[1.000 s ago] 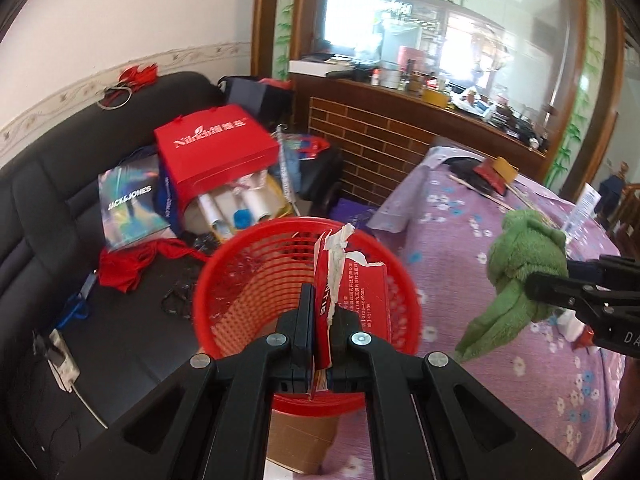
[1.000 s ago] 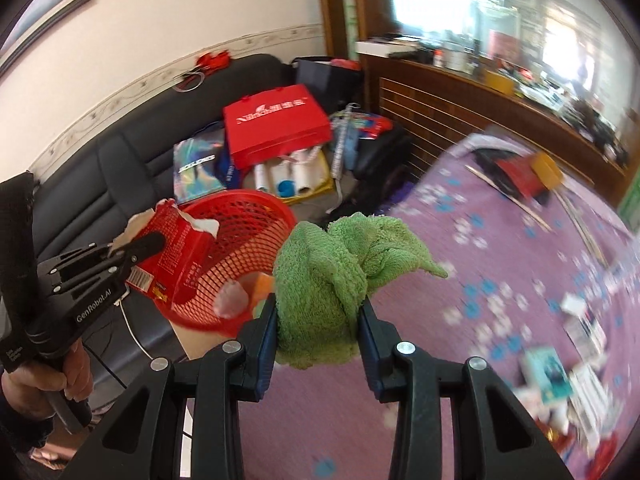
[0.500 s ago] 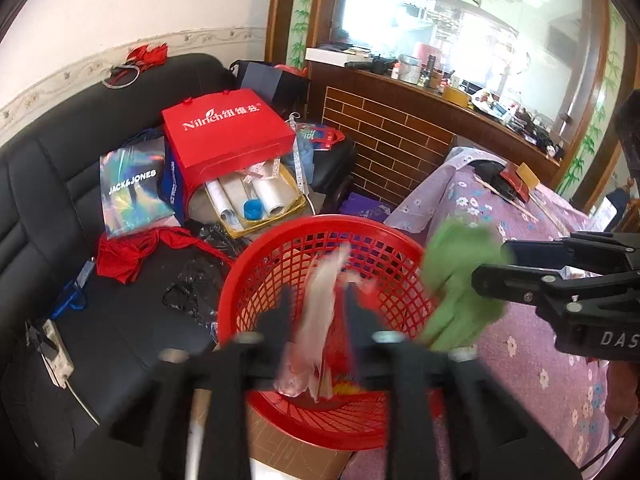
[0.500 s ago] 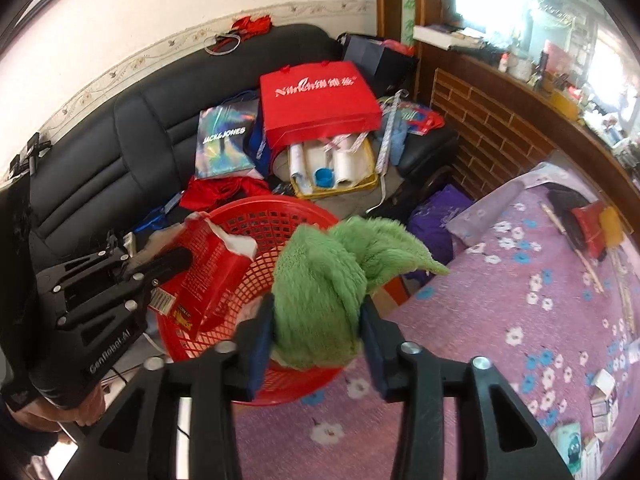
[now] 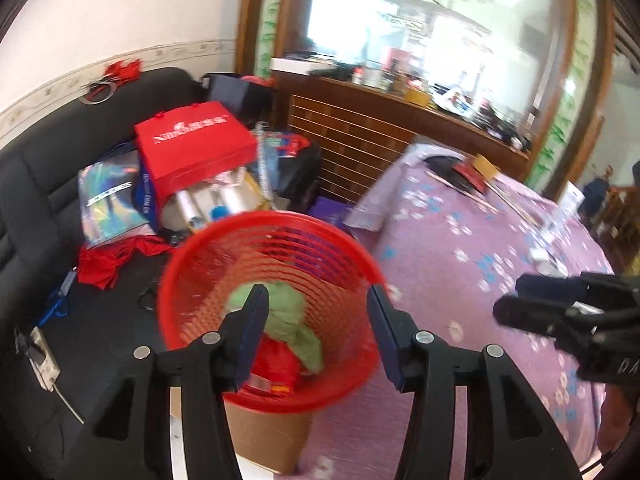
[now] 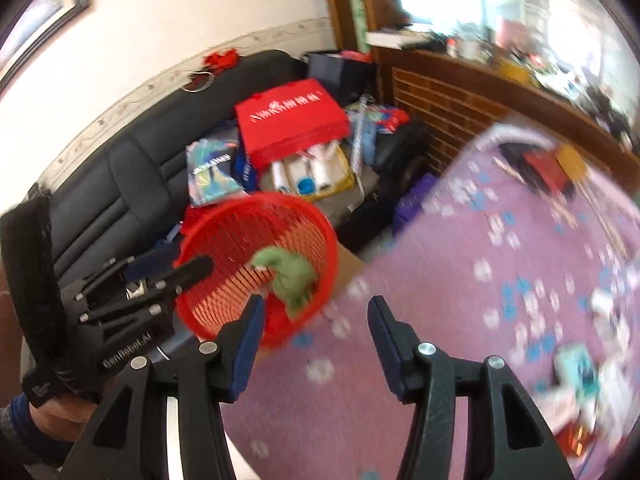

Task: Collect trash
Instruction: 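Move both open tools back over the table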

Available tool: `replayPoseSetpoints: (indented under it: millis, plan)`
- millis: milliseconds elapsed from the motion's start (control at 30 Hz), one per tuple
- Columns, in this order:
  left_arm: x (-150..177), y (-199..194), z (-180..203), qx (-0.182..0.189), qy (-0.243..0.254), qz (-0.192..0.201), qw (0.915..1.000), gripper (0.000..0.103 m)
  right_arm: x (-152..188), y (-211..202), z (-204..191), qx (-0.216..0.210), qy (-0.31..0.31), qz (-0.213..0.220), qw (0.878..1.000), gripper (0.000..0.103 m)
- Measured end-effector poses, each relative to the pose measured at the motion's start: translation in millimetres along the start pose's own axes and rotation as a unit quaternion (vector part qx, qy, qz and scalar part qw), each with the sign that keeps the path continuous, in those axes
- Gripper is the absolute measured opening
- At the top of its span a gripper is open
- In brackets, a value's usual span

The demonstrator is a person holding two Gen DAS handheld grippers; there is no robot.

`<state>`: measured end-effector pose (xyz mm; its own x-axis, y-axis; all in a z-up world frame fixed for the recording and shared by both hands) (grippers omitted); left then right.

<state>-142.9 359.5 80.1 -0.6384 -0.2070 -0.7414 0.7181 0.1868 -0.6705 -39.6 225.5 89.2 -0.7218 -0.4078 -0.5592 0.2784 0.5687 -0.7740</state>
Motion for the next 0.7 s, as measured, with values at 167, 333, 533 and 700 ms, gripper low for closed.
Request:
replayPoseSetpoints:
  millis: [167, 333, 533, 700]
  plan:
    - [8.1, 0.6, 43.3, 0.029, 0.019, -0.015, 0.9993, 0.05, 35.7, -13.5, 45.8, 0.021, 0.055, -0.024, 0.998, 0.059]
    - [19.3, -5.1, 93.5, 0.048, 0.053, -0.025, 0.9971, 0.05, 63.9, -41.1, 88.2, 0.045, 0.098, -0.016, 0.994, 0.059]
    - [31.2, -14.8, 143.3, 0.068, 0.082, -0.034, 0.9937, 0.05, 98.1, -68.3, 132.9, 0.071, 0.137, -0.016, 0.988, 0.059]
    - [37.1, -20.0, 178.4, 0.081, 0.107, -0.044, 0.99, 0.05, 117.5, -90.6, 169.1, 0.08, 0.182, -0.004, 0.98, 0.059]
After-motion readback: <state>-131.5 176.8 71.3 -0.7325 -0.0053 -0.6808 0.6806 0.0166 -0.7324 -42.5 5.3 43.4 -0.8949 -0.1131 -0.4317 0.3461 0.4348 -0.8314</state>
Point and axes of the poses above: each gripper's, at about its wrist camera, not at the fingertips, and y roughly the way its jaws point, z to its right, x to its underside, the point moved 4 cm from there along y, roughly the way its jaws point, and after that the axes turned 9 degrees about y, right-handed, at the moved point
